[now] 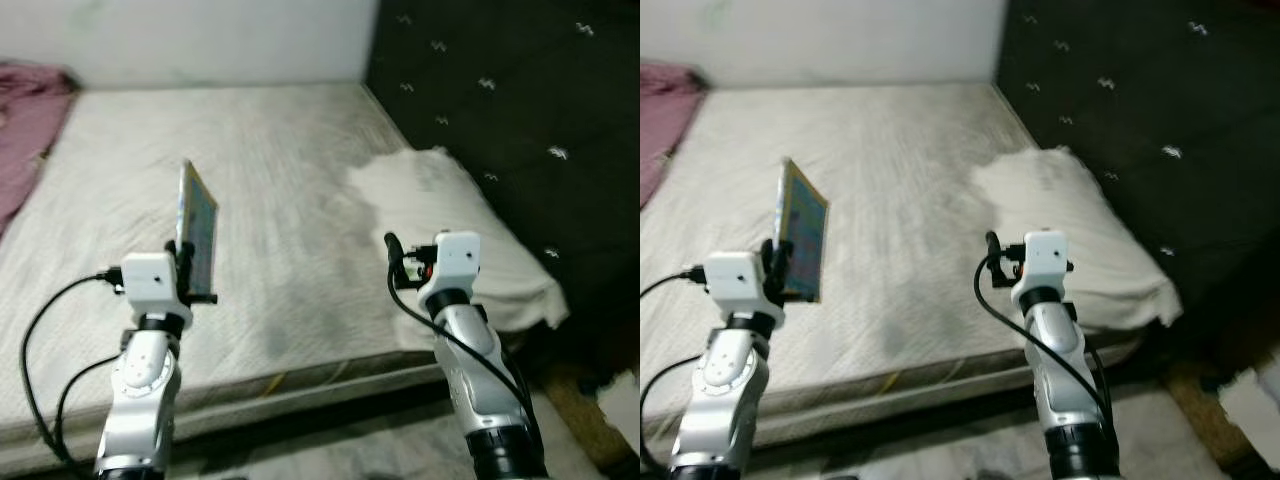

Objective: Clean up the room

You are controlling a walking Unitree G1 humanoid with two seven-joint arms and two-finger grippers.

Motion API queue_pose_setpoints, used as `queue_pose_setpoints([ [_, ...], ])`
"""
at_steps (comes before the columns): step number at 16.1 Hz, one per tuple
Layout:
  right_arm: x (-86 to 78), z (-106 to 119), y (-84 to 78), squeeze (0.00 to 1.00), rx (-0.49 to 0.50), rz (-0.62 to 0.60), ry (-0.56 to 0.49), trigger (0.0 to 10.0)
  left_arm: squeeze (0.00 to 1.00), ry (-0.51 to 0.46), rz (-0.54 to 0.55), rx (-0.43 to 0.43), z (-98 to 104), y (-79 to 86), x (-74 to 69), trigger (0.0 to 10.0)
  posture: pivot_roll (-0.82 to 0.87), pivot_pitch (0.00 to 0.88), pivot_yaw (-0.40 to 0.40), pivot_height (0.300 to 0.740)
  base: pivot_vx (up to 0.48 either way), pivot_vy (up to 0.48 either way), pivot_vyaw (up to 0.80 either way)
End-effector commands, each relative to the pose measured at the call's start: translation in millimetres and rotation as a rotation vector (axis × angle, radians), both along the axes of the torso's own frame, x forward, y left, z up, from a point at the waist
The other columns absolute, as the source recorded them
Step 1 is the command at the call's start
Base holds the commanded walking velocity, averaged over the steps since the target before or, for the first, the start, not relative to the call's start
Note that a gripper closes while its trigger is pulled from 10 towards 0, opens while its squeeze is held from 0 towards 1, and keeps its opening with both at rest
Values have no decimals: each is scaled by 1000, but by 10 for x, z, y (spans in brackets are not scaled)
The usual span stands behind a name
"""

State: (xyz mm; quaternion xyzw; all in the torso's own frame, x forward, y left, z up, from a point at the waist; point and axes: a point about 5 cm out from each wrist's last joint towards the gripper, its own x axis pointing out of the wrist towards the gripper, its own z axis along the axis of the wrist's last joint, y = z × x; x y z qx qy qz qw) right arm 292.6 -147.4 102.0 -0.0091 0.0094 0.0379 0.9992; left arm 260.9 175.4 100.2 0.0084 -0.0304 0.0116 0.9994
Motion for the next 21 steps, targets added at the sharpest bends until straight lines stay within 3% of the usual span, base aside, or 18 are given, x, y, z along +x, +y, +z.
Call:
queue_pose_setpoints([
  [1,-9,16,-96,0,-8,-30,-6,10000,0,-44,-29,0,81,-87,22,10000,45,0,-24,740,349,0,0],
  [8,-6,16,-83,0,-4,-17,-8,10000,0,-36,-22,8,61,-80,22,10000,47,0,-25,740,359,0,0],
  [10,-5,12,-77,0,-3,-15,-6,10000,0,-49,31,16,69,-44,25,10000,48,0,-26,740,0,0,0],
  [12,-16,0,-75,0,0,-14,-2,10000,0,50,114,-11,-35,0,51,10000,51,0,-28,740,0,0,0],
  [13,-14,-2,-71,0,5,-12,-1,10000,0,42,107,16,-14,-2,54,10000,53,0,-29,740,0,0,0],
  [15,-3,-5,-49,0,-19,0,-3,10000,0,-4,-19,-22,27,-41,26,10000,53,0,-29,740,0,0,0],
  [18,4,7,-34,0,-35,11,-11,10000,0,-19,-19,-13,37,-30,15,10000,53,0,-29,740,0,0,267],
  [20,6,9,-33,0,-24,5,-15,10000,0,-10,66,52,3,-14,52,10000,55,0,-27,740,0,0,800],
  [21,8,10,-33,0,-24,4,-16,10000,0,21,71,36,-20,-15,50,10000,56,0,-27,740,0,0,800],
])
